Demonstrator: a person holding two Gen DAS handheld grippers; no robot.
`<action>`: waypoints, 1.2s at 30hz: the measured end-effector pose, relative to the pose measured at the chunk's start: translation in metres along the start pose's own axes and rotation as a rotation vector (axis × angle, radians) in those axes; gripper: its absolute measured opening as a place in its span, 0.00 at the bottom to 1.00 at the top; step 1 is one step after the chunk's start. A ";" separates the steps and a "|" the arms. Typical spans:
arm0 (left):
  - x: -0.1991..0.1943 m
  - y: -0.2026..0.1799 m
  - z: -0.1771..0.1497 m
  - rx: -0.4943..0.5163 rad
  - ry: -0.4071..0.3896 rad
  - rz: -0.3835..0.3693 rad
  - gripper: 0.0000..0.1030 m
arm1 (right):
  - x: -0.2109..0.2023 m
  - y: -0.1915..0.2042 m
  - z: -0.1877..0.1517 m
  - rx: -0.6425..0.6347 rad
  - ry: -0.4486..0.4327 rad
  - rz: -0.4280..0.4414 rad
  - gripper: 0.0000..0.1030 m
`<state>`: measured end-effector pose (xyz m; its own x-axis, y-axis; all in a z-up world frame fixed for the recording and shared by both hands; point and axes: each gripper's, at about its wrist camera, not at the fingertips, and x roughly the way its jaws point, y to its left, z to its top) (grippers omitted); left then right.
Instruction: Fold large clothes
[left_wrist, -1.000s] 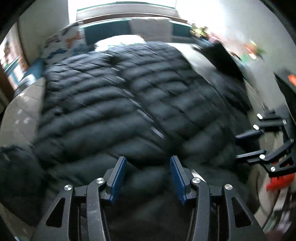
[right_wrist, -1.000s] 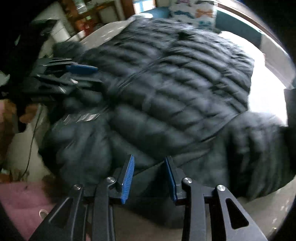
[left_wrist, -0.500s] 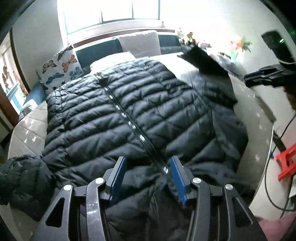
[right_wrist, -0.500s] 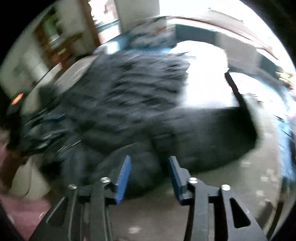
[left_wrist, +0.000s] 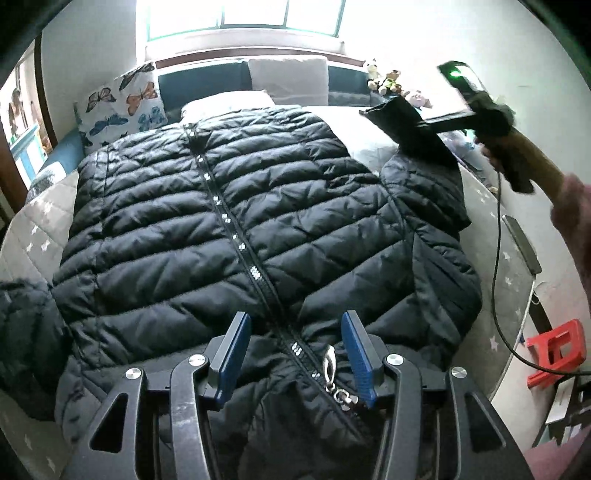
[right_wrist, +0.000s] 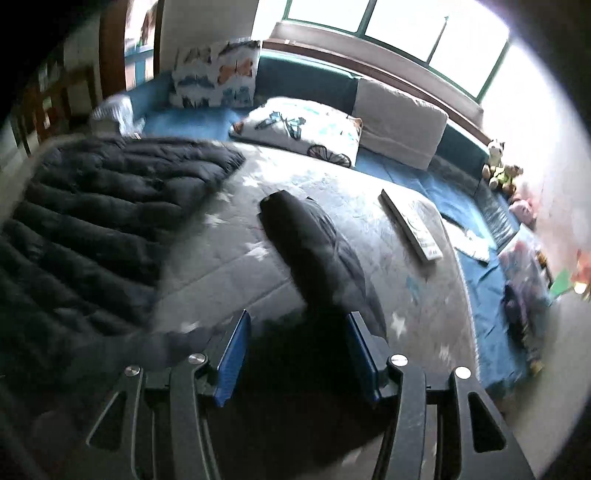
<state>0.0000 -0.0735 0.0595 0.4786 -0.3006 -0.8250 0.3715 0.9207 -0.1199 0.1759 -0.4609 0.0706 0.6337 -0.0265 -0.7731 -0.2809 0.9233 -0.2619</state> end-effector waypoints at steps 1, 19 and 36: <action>0.002 0.001 -0.003 -0.007 0.003 0.006 0.53 | 0.010 0.001 0.005 -0.022 0.012 -0.026 0.56; -0.020 0.035 -0.039 -0.102 -0.038 0.071 0.53 | -0.085 -0.076 0.018 0.263 -0.142 -0.188 0.13; -0.089 0.086 -0.110 -0.211 -0.155 0.081 0.53 | -0.240 0.124 0.057 -0.004 -0.414 0.219 0.13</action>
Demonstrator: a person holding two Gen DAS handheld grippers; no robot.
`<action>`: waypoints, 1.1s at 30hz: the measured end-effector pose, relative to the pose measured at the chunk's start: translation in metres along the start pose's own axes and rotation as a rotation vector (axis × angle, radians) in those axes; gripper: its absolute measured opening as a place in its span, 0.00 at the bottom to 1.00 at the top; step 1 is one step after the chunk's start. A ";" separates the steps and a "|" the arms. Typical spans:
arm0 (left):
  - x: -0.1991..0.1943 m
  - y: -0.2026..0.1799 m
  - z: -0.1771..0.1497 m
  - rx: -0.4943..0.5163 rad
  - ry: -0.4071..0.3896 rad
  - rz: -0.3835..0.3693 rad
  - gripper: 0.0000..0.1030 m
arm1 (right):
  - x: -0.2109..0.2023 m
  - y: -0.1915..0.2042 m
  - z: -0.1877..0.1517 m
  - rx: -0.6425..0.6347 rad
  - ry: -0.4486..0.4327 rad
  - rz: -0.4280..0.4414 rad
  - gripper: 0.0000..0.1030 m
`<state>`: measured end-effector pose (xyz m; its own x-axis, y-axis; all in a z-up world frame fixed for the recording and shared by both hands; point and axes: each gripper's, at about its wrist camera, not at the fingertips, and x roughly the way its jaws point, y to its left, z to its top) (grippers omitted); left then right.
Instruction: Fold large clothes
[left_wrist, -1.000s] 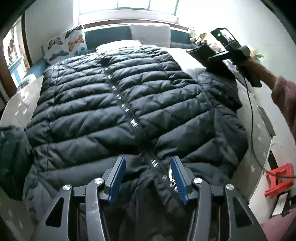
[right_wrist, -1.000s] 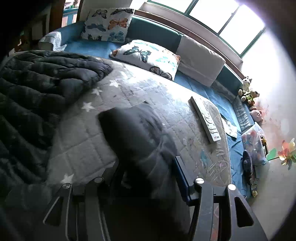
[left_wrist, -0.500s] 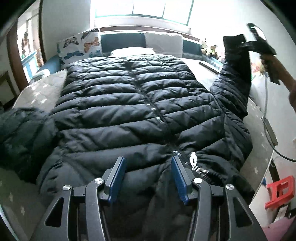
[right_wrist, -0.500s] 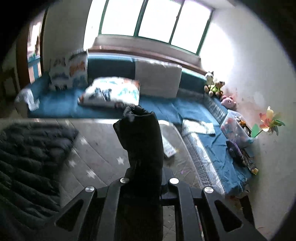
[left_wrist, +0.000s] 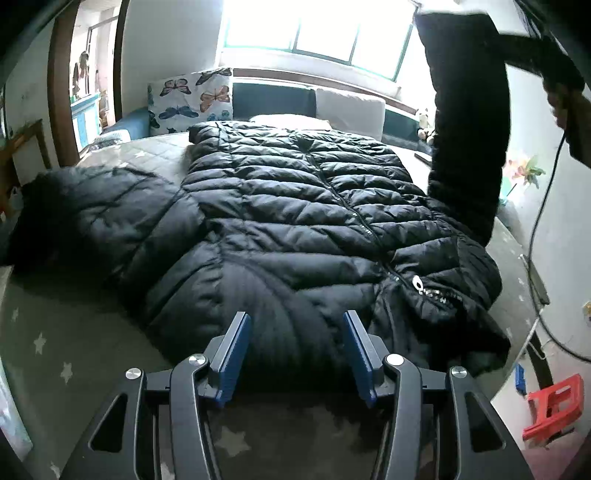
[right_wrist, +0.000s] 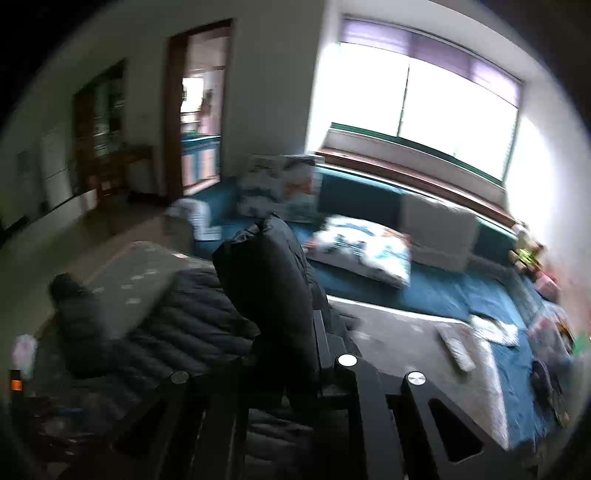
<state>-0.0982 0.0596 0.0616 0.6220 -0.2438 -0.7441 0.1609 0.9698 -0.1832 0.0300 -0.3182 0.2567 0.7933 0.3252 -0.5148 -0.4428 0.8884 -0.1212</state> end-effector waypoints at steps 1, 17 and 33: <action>-0.004 0.003 -0.004 -0.006 -0.008 -0.010 0.53 | 0.000 0.017 0.005 -0.017 0.000 0.032 0.13; -0.031 0.035 -0.030 -0.112 -0.056 -0.052 0.53 | 0.055 0.207 -0.020 -0.308 0.334 0.332 0.27; -0.042 0.016 0.005 -0.091 -0.100 -0.082 0.53 | 0.037 0.141 -0.021 -0.240 0.312 0.219 0.56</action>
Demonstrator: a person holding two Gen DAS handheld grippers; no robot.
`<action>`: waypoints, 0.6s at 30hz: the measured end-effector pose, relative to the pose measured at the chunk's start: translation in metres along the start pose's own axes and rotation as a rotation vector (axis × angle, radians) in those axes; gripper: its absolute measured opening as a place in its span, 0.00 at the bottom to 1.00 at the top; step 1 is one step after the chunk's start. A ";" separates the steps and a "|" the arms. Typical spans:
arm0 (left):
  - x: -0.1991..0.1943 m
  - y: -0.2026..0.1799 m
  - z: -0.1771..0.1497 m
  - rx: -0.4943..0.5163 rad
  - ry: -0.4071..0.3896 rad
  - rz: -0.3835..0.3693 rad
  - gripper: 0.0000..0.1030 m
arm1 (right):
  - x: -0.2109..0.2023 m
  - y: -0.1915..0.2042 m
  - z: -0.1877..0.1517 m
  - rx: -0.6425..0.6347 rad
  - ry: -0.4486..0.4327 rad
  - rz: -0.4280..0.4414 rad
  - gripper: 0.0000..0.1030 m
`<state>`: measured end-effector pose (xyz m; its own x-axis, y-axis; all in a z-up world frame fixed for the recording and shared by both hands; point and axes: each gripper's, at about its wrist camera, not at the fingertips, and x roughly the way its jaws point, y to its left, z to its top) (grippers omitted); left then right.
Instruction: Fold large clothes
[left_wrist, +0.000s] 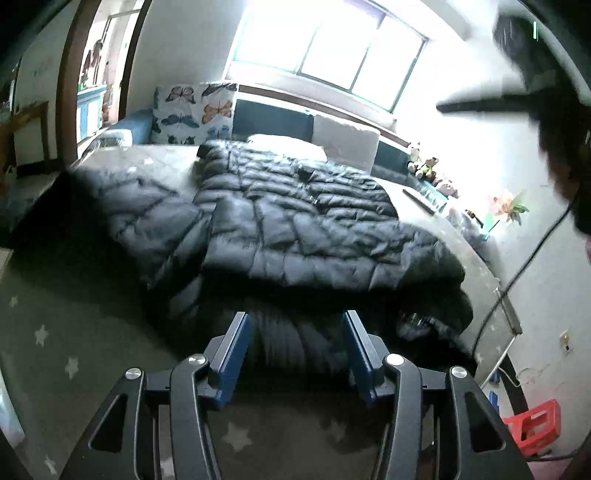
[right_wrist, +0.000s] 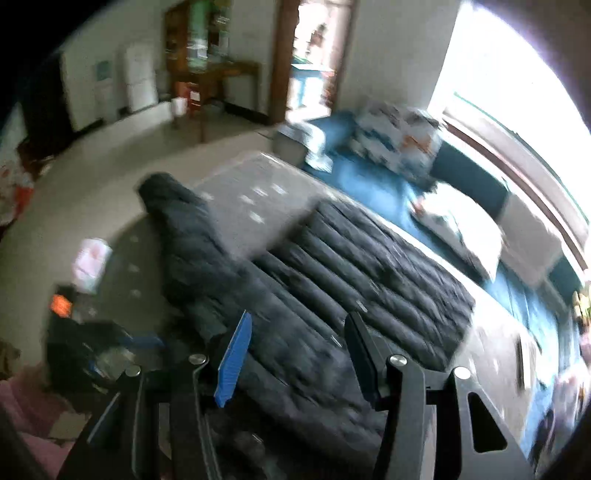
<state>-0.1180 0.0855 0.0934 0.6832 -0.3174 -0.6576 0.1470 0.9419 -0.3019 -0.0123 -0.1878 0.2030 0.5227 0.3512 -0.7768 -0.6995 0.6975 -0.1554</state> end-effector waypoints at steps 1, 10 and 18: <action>0.003 -0.002 0.007 0.005 -0.004 -0.007 0.53 | 0.009 -0.016 -0.012 0.032 0.040 -0.018 0.56; 0.068 -0.016 0.060 0.062 0.050 0.016 0.53 | 0.099 -0.092 -0.112 0.236 0.218 -0.047 0.56; 0.139 0.014 0.057 -0.021 0.200 0.034 0.53 | 0.141 -0.104 -0.151 0.332 0.193 0.076 0.58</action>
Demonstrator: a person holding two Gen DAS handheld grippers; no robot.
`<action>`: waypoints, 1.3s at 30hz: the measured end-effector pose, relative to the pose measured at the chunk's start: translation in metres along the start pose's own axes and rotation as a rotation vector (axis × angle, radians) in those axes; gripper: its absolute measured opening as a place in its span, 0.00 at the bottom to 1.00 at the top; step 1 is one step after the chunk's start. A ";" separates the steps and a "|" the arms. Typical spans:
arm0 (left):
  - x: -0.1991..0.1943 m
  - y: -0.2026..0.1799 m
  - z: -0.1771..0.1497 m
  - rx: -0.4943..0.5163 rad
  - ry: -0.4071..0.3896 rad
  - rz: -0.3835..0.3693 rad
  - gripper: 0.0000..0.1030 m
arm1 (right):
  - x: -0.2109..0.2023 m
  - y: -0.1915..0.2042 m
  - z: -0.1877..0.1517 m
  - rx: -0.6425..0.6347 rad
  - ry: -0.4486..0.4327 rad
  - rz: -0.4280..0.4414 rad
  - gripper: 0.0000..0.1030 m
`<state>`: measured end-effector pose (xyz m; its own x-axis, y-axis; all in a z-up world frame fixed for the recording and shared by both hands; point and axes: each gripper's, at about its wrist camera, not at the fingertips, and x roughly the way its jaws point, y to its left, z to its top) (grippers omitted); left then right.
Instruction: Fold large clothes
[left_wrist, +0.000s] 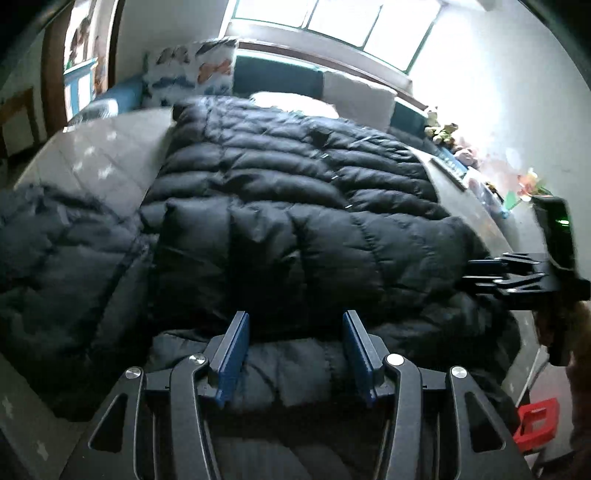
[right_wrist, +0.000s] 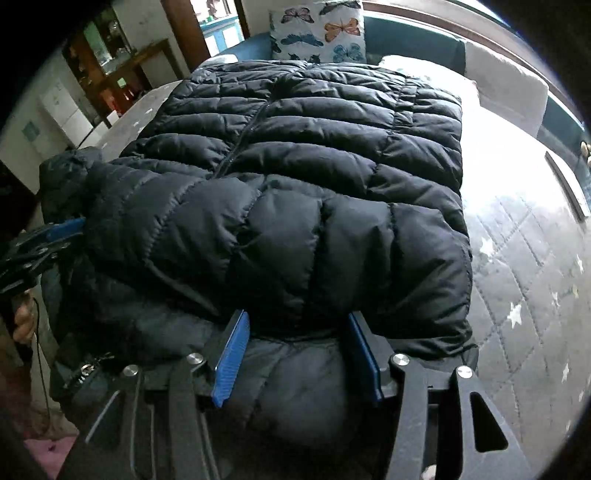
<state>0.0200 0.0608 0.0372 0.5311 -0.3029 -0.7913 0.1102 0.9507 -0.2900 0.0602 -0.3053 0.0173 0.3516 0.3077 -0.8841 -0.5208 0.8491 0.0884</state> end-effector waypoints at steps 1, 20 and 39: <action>0.003 0.004 -0.001 -0.009 0.004 -0.014 0.53 | -0.003 0.002 0.003 -0.008 0.003 -0.011 0.58; -0.049 0.151 0.015 -0.404 -0.119 0.173 0.53 | 0.020 0.034 0.021 -0.067 -0.012 0.016 0.81; -0.132 0.268 -0.018 -0.749 -0.342 0.055 0.53 | 0.023 0.038 0.017 -0.092 -0.013 0.018 0.87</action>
<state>-0.0357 0.3547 0.0541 0.7593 -0.1055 -0.6421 -0.4484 0.6302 -0.6338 0.0624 -0.2588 0.0080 0.3517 0.3289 -0.8764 -0.5959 0.8007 0.0614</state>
